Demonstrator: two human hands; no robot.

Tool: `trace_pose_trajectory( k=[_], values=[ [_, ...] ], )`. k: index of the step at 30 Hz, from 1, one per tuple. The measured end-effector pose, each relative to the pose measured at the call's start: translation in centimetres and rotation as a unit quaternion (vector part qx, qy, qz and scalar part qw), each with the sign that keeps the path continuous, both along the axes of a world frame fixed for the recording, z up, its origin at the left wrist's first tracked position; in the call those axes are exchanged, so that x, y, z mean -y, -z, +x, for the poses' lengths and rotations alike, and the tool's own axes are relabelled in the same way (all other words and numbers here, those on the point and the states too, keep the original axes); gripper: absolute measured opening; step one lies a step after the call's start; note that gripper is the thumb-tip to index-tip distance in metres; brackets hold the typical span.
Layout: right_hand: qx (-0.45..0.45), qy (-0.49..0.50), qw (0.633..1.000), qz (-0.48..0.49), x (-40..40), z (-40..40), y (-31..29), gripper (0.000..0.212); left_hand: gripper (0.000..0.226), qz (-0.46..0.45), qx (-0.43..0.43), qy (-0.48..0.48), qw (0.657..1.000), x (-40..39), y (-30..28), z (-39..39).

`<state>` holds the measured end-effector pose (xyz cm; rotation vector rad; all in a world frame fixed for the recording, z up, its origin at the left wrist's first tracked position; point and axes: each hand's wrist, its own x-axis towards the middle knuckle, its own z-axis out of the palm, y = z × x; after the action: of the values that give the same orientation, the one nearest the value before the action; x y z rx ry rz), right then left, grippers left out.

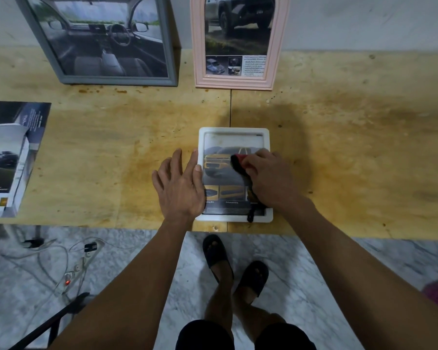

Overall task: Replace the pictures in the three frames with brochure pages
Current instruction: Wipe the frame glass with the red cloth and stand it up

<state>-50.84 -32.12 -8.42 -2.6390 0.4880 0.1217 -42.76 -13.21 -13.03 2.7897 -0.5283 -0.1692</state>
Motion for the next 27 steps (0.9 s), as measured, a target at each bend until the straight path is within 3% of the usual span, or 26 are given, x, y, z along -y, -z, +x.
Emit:
trace_pose_trajectory(
  k=[6, 16, 19, 21, 23, 25, 27],
  values=[
    [0.006, -0.028, 0.999, 0.032, -1.7, -3.2, -0.2, 0.021, 0.046, -0.005, 0.001, -0.003, 1.000, 0.0, 0.0, -0.1],
    [-0.064, -0.068, 0.993, 0.075, -2.9, -4.9, -0.9, 0.026, 0.046, -0.007, 0.004, -0.010, 1.000, 0.2, 0.1, -0.2],
    [-0.110, -0.060, 0.983, 0.135, -2.2, -4.1, -1.9, 0.022, 0.045, -0.017, 0.005, -0.011, 1.000, 0.2, 0.0, -0.4],
    [-0.111, -0.011, 0.966, 0.231, -1.1, -3.5, -2.7, 0.018, 0.045, -0.014, 0.007, -0.010, 1.000, 0.2, -0.1, -0.4],
    [-0.034, 0.114, 0.948, 0.296, -0.1, -2.5, -3.5, 0.012, 0.046, -0.009, 0.006, -0.008, 1.000, 0.2, -0.1, -0.3],
    [0.089, 0.238, 0.940, 0.226, 0.7, -1.2, -3.1, 0.010, 0.046, -0.005, 0.008, -0.007, 1.000, 0.1, 0.0, -0.2],
    [0.137, 0.273, 0.942, 0.137, 0.9, 0.1, -2.0, 0.018, 0.046, -0.001, 0.012, -0.005, 1.000, 0.1, 0.1, -0.2]
  ],
)
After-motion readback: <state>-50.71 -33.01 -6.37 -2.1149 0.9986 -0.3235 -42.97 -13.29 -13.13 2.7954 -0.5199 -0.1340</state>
